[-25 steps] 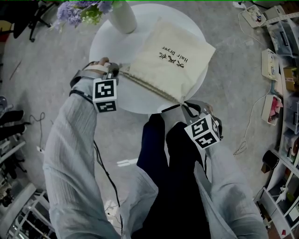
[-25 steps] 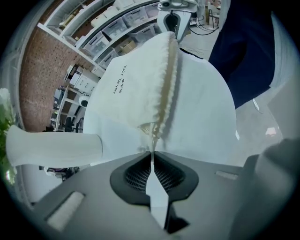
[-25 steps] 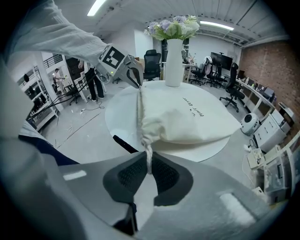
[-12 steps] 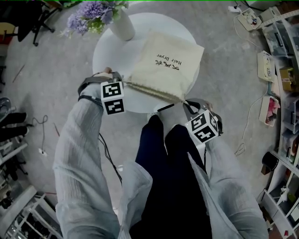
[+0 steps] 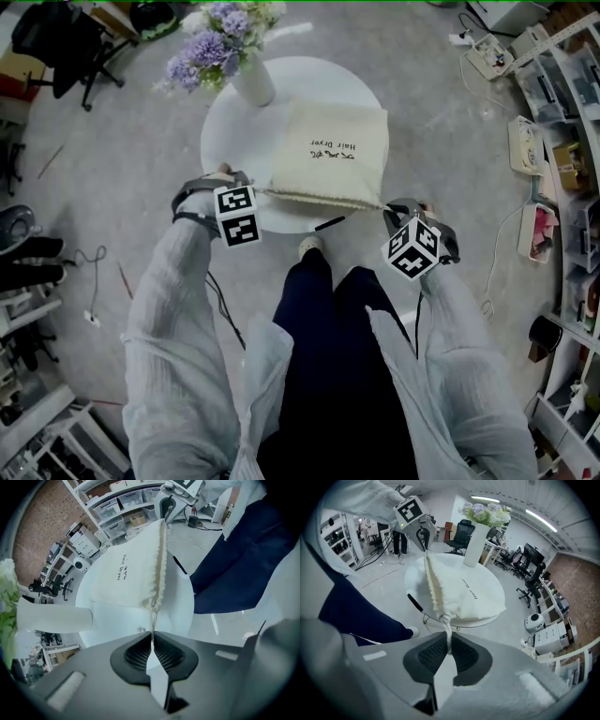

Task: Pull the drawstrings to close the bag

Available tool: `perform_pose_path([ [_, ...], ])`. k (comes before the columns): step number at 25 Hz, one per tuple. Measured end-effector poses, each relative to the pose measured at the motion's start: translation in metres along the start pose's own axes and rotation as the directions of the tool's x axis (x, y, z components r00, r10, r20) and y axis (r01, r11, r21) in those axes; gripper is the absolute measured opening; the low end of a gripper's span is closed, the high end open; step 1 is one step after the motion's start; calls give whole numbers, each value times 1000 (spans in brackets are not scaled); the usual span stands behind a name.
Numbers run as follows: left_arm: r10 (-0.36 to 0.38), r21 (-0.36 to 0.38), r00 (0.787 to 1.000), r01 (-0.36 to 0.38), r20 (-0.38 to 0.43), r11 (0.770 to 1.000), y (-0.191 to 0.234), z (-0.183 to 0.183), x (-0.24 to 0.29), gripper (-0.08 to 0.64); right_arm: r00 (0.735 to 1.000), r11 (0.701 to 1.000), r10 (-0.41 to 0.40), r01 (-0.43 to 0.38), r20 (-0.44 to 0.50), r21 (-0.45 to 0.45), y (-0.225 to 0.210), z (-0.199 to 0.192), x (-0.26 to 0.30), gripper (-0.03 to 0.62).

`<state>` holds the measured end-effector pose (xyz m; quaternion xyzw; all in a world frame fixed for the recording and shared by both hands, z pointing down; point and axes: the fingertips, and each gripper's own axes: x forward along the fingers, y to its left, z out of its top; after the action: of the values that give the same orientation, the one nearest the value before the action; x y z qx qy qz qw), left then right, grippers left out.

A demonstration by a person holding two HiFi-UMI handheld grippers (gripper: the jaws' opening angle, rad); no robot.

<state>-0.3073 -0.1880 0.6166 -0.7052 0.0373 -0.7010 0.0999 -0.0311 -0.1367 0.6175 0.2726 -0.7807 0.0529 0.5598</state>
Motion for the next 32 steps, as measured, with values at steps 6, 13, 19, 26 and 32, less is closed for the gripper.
perform_pose_path([
  [6,26,-23,999,-27,-29,999,0,-1,-5,37,998,991,-43,38,-34,-131,-18,-5,-10,20],
  [13,39,-58,999,-41,-38,997,2,-8,-11,35,997,979,-56,44,-58,-201,-28,-16,-19,18],
  [19,86,-97,996,-89,-39,991,9,-13,-19,35,990,949,-110,78,-89,-305,-40,-27,-25,18],
  [26,88,-149,995,-93,-37,985,0,-16,-19,35,986,940,-128,85,-111,-331,-53,-36,-33,18],
  [32,97,-144,993,-105,-66,984,-9,-27,-18,34,977,891,-156,76,-145,-448,-57,-50,-33,17],
])
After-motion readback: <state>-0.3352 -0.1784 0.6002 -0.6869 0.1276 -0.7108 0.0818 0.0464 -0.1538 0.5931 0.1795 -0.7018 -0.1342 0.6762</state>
